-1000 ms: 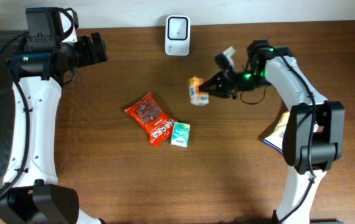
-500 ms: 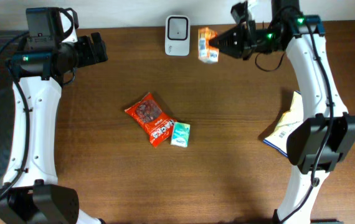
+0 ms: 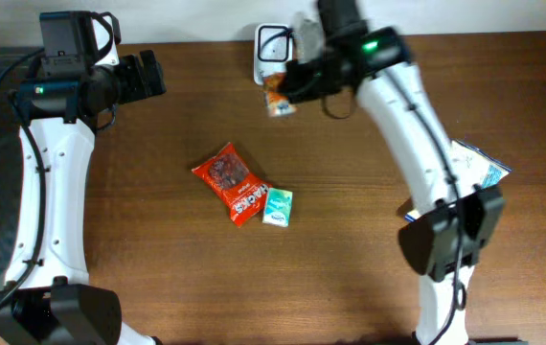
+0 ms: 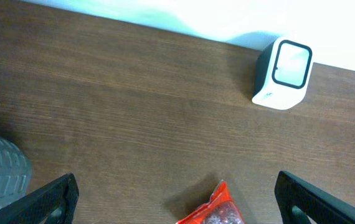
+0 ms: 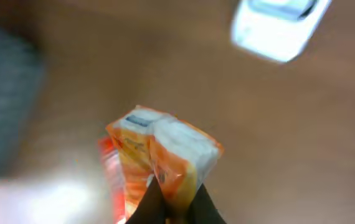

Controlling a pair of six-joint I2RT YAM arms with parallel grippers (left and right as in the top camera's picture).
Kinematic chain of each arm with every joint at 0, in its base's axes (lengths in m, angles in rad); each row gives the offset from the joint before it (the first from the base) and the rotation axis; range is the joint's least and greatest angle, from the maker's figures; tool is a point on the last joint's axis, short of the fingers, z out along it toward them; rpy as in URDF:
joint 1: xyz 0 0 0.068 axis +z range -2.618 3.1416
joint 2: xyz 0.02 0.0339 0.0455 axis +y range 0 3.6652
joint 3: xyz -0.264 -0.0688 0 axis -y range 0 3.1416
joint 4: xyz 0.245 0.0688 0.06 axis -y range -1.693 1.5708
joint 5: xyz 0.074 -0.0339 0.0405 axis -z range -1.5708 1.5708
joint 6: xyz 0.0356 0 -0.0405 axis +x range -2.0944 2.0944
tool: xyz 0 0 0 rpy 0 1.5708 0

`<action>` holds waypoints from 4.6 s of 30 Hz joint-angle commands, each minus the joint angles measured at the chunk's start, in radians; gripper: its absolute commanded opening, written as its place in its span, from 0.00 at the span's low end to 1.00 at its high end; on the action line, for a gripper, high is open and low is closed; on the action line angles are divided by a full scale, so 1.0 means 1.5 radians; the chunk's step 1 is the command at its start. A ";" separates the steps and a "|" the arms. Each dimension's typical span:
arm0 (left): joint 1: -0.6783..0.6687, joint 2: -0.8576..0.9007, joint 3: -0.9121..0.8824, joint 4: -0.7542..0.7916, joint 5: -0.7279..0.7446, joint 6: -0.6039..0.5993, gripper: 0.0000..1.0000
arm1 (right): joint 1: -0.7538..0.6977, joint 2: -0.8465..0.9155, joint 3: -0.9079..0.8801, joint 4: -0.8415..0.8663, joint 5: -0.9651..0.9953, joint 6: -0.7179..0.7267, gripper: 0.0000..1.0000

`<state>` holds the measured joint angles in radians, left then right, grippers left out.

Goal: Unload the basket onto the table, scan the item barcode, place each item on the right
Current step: 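Lift the orange box and hold it over the white scanner, then carry the orange box right and set it beside the cream bag, then reach the right gripper to the green-white packet and grasp it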

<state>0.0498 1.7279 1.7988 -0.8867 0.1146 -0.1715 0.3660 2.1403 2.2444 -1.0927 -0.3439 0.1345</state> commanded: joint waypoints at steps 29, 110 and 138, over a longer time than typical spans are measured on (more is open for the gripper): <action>-0.001 0.004 0.001 0.001 -0.003 0.011 0.99 | 0.063 0.257 0.022 0.576 0.479 -0.644 0.04; -0.001 0.004 0.001 0.001 -0.003 0.011 0.99 | -0.242 -0.093 -0.258 -0.130 -0.061 0.036 0.56; -0.001 0.004 0.001 0.001 -0.003 0.011 0.99 | 0.099 -0.091 -0.611 0.246 -0.040 0.320 0.36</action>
<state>0.0498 1.7279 1.7988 -0.8867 0.1146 -0.1715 0.5152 2.0041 1.3327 -0.7509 -0.4297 0.5903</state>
